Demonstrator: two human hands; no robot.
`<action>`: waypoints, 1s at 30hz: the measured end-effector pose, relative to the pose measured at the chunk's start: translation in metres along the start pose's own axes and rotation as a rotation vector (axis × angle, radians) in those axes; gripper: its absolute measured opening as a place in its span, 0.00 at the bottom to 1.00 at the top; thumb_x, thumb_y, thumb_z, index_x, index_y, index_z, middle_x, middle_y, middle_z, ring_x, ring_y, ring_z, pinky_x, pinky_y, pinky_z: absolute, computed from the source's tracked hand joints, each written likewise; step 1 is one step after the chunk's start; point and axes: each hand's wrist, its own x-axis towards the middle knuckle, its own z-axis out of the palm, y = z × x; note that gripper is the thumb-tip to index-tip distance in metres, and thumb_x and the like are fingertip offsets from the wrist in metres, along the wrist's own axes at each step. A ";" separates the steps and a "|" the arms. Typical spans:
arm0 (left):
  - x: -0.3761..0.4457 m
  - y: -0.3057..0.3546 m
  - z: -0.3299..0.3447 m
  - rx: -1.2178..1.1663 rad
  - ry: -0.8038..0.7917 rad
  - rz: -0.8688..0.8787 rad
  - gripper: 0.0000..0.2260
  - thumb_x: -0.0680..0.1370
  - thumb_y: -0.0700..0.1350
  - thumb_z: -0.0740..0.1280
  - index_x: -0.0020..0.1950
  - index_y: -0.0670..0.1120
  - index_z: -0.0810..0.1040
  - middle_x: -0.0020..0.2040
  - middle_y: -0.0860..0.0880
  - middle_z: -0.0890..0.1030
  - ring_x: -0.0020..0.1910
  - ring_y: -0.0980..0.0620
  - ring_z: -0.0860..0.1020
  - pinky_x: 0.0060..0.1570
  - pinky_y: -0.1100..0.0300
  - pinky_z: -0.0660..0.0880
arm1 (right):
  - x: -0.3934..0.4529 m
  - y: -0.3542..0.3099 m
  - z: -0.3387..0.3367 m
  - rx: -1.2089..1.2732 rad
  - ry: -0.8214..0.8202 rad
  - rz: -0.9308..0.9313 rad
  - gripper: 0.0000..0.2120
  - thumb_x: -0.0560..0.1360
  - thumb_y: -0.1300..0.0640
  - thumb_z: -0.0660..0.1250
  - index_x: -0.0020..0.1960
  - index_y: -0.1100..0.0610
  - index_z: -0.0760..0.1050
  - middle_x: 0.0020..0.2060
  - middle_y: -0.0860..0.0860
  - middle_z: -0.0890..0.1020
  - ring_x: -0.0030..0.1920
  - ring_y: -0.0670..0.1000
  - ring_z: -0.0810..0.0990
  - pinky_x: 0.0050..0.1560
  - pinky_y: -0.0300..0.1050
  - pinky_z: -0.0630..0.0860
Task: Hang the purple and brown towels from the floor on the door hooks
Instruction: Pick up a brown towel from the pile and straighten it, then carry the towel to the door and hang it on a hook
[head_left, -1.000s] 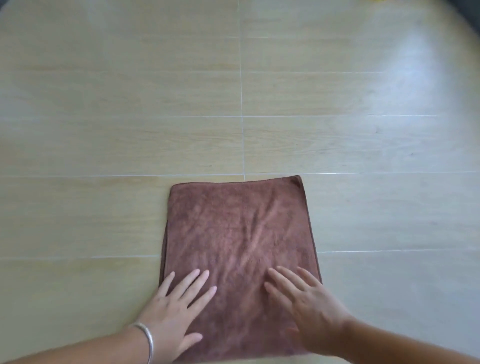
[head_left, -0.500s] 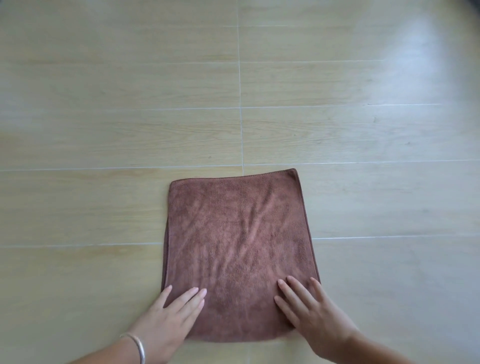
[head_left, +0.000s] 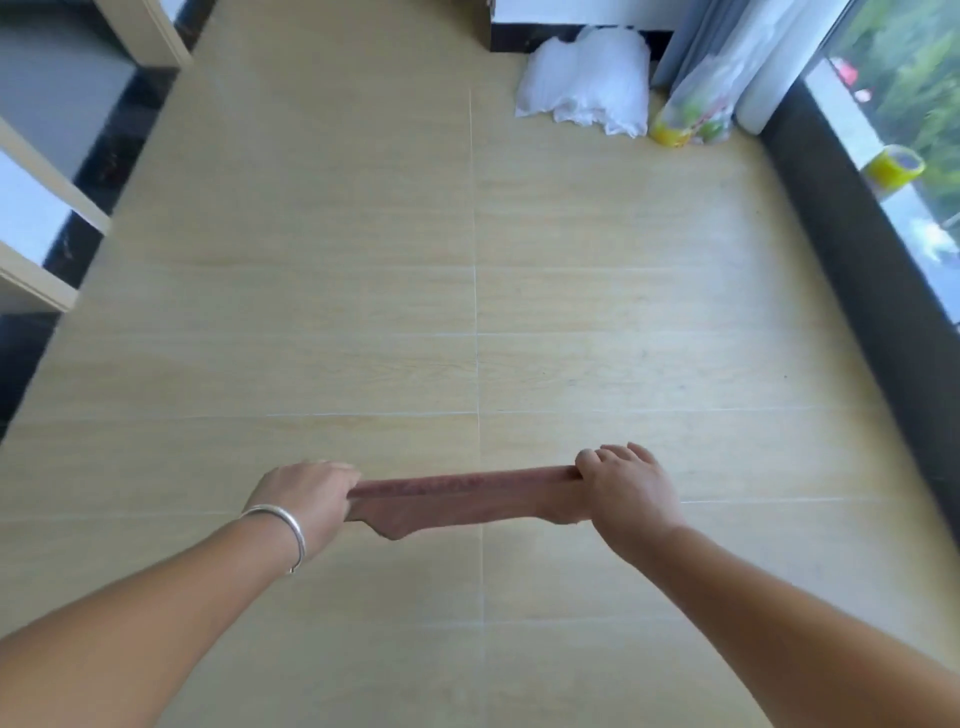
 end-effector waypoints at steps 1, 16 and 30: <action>-0.015 -0.007 -0.031 -0.032 0.009 -0.006 0.07 0.78 0.46 0.58 0.50 0.55 0.75 0.50 0.55 0.80 0.51 0.49 0.78 0.43 0.58 0.72 | -0.006 -0.001 -0.035 -0.014 0.005 -0.002 0.10 0.73 0.58 0.58 0.54 0.51 0.68 0.52 0.47 0.78 0.60 0.49 0.73 0.67 0.42 0.61; -0.319 -0.102 -0.464 -0.335 0.272 0.057 0.15 0.81 0.52 0.58 0.37 0.51 0.76 0.35 0.52 0.79 0.38 0.48 0.77 0.39 0.56 0.72 | -0.157 -0.010 -0.530 -0.025 0.398 -0.024 0.12 0.82 0.51 0.54 0.49 0.51 0.75 0.41 0.49 0.81 0.45 0.54 0.76 0.44 0.44 0.62; -0.537 -0.128 -0.711 -0.392 0.936 0.035 0.16 0.80 0.51 0.63 0.35 0.45 0.78 0.34 0.47 0.78 0.33 0.50 0.74 0.32 0.58 0.67 | -0.305 -0.013 -0.854 -0.072 0.882 0.061 0.14 0.80 0.45 0.55 0.51 0.48 0.78 0.42 0.48 0.78 0.43 0.52 0.70 0.44 0.45 0.63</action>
